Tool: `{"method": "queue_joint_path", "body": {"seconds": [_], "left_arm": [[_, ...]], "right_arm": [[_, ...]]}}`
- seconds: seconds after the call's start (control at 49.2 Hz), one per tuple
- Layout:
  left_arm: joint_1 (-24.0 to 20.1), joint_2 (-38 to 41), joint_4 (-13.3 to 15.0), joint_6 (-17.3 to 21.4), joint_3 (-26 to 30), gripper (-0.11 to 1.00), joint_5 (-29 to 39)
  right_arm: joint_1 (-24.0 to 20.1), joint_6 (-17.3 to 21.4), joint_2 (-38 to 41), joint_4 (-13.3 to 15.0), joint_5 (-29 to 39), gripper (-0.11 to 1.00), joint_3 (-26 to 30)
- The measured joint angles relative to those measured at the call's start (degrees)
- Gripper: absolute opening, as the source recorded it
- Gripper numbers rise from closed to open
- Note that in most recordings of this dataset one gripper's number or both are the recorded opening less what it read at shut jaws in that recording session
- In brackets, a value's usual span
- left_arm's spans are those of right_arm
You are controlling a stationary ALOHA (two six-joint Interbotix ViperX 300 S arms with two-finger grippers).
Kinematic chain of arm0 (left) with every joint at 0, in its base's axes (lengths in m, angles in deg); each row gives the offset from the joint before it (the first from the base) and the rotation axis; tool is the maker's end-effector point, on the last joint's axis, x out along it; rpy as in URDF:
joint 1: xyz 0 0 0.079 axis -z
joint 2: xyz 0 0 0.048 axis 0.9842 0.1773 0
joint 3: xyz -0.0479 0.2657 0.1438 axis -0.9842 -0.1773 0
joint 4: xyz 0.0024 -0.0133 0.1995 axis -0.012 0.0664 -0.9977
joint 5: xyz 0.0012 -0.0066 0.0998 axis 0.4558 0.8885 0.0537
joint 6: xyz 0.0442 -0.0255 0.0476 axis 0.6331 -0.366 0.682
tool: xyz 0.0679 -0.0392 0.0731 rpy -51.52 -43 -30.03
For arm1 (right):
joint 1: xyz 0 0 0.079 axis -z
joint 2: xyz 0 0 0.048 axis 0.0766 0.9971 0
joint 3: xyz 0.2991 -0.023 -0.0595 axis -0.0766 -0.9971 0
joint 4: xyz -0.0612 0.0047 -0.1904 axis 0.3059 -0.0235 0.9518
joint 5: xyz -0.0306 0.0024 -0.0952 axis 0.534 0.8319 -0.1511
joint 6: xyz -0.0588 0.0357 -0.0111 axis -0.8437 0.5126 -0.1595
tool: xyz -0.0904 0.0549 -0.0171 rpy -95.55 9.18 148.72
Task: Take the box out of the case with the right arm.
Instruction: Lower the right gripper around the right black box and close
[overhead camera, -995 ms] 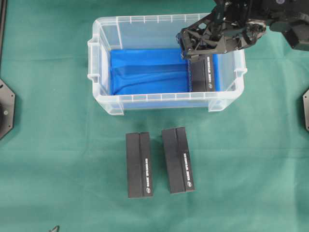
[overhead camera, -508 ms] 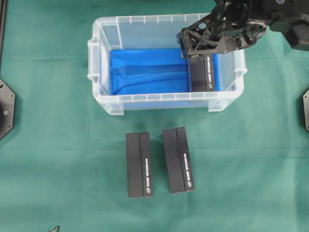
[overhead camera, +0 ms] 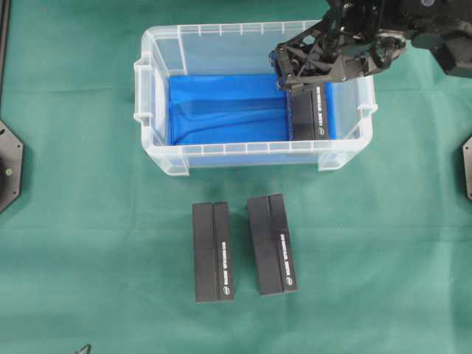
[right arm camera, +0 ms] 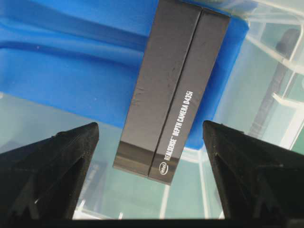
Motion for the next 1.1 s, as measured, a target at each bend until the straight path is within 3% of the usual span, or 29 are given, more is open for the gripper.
{"method": "queue_joint_path", "body": {"seconds": [0.325, 0.711, 1.097], "left_arm": [[0.0, 0.0, 0.0, 0.0, 0.0, 0.0, 0.0], [0.0, -0.09, 0.0, -0.09, 0.0, 0.0, 0.0], [0.0, 0.0, 0.0, -0.09, 0.0, 0.0, 0.0]], "right_arm": [[0.09, 0.0, 2.72, 0.09, -1.14, 0.91, -1.85], [1.58, 0.26, 6.24, 0.09, -9.76, 0.91, -7.47], [1.41, 0.35, 8.44, -0.18, -12.3, 0.91, -7.73]]}}
